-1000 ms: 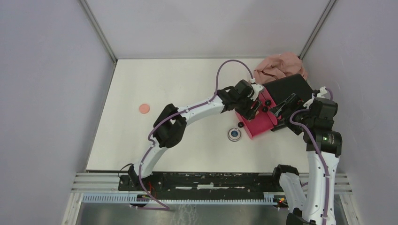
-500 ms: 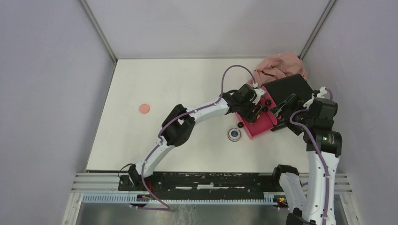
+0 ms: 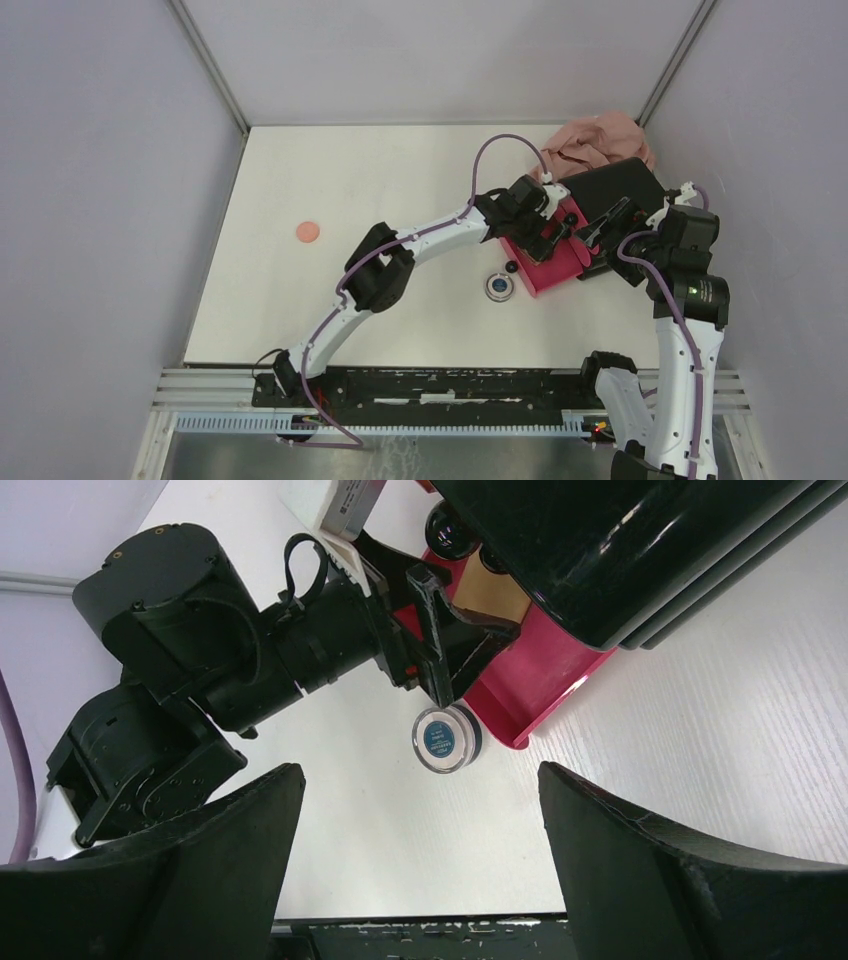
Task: Organize the makeup
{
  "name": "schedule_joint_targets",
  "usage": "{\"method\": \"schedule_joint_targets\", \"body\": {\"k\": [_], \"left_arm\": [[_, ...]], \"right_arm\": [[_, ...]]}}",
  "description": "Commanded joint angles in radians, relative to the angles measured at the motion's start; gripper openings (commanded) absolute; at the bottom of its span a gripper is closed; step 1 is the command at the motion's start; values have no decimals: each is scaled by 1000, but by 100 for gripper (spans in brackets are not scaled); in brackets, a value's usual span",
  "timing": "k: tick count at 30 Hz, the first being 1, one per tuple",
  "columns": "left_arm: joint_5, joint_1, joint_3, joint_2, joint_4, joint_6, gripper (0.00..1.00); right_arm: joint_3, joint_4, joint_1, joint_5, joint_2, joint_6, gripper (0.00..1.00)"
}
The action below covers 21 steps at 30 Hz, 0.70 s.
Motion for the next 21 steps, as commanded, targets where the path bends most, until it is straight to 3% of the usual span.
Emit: {"method": "schedule_joint_targets", "body": {"k": [1,6,11,14,17,21], "left_arm": [[27,-11,-49,-157,17,39,99],[8,-15,-287,-370,29,53,96],[-195,-11,-542,-601,58,57,100],[-390,0,-670,-716,28,40,99],[-496,110,-795,-813,-5,-45,99],[-431,416,-957,-932,-16,-251,99]], "right_arm": [[31,20,5,-3,-2,-11,94],[21,26,5,-3,-4,-11,94],[-4,60,5,-23,5,5,94],[-12,68,5,-26,8,5,94],[-15,65,5,-24,8,0,94],[-18,74,11,-36,19,4,94]]}}
